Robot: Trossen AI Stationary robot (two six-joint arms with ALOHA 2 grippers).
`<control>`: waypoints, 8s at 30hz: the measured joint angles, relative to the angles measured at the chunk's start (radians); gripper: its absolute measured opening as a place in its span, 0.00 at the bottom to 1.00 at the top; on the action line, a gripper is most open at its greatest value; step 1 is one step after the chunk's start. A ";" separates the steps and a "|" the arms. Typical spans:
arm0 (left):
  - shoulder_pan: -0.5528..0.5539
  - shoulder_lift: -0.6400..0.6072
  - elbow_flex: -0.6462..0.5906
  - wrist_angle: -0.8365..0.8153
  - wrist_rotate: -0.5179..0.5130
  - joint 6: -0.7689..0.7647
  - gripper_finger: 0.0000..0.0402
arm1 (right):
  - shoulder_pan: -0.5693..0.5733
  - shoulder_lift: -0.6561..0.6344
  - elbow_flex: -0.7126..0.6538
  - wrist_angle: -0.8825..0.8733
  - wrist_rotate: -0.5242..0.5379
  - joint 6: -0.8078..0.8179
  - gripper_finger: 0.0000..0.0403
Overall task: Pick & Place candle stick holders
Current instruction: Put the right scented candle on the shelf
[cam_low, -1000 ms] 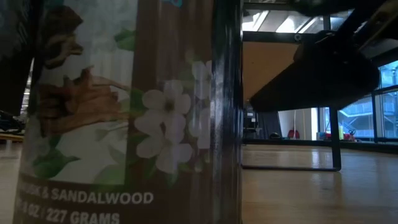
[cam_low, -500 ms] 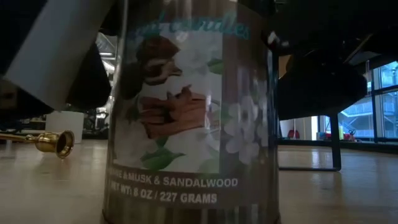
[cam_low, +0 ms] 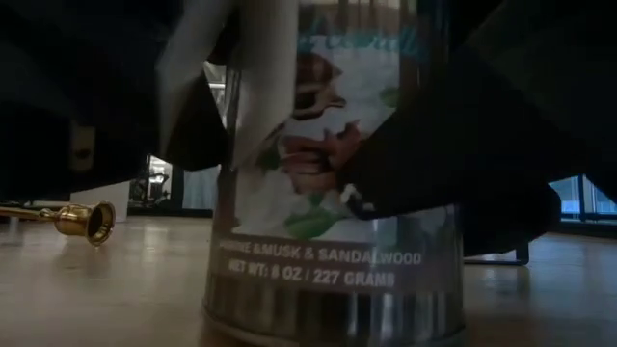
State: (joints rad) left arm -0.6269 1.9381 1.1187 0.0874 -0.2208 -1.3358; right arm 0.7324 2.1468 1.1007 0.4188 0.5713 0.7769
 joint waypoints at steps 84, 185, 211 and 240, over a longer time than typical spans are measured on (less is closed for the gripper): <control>-0.065 0.021 0.109 -0.402 -0.100 -0.167 0.00 | -0.019 0.031 0.003 0.097 -0.053 0.019 0.98; -0.299 -0.159 0.108 -0.921 -0.757 -0.843 0.00 | -0.224 -0.089 1.232 -1.180 -0.502 -0.737 0.88; -0.136 -0.160 0.083 -0.933 -0.737 -0.816 0.00 | -0.307 -0.331 1.025 -1.411 -0.741 -0.852 0.88; 0.071 -0.281 0.082 -0.961 -0.717 -0.750 0.00 | -0.812 -0.883 0.112 -0.788 -1.181 -0.978 0.88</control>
State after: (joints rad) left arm -0.5562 1.6569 1.2011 -0.8732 -0.9376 -2.0856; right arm -0.0795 1.2641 1.2123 -0.3691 -0.6096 -0.2014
